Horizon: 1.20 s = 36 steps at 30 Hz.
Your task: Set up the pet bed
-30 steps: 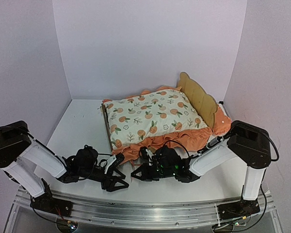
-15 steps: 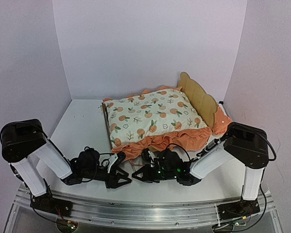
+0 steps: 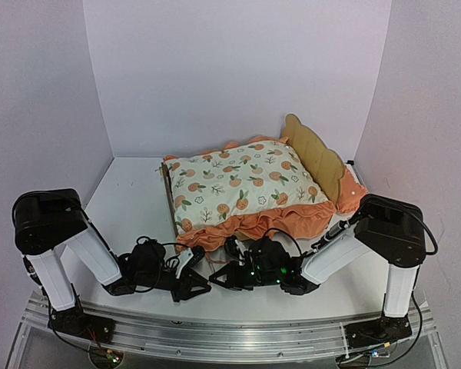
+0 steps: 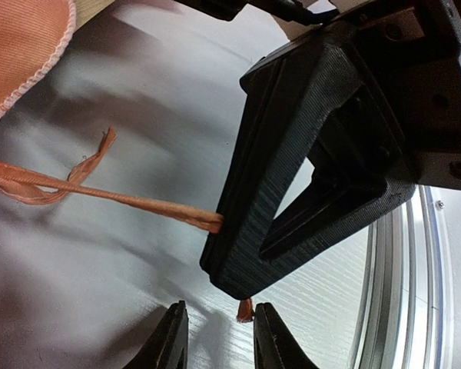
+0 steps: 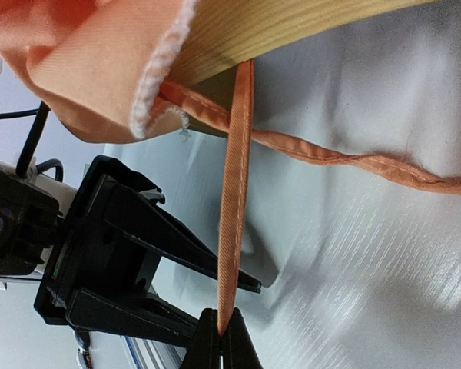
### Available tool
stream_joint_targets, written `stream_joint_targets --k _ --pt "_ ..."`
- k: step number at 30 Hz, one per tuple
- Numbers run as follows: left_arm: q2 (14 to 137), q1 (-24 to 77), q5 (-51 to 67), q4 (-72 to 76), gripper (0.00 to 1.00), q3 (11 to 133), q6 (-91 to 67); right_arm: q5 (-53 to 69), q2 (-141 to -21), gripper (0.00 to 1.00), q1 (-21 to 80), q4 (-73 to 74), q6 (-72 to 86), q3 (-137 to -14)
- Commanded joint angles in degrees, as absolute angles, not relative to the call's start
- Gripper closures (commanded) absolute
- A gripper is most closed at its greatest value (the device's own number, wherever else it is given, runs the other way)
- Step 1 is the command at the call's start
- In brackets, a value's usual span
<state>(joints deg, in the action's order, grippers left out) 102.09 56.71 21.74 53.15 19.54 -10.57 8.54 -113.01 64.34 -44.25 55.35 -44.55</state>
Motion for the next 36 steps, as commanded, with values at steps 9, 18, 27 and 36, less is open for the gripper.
stream_joint_targets --k 9,18,27,36 --pt "104.40 57.12 20.77 55.24 0.75 22.94 -11.86 8.86 -110.90 1.00 64.92 -47.11 55.22 -43.89" --pt "102.07 57.22 17.64 50.32 1.00 22.83 -11.24 8.68 -110.73 0.83 64.78 -44.81 53.87 -43.27" --pt "93.80 57.03 13.13 30.54 1.00 23.95 -9.32 0.84 -98.39 0.53 64.66 -13.53 16.73 -45.38" --pt "91.29 56.95 9.12 30.35 1.00 22.95 -7.16 -6.56 -108.37 0.49 61.98 -12.03 -7.59 -53.22"
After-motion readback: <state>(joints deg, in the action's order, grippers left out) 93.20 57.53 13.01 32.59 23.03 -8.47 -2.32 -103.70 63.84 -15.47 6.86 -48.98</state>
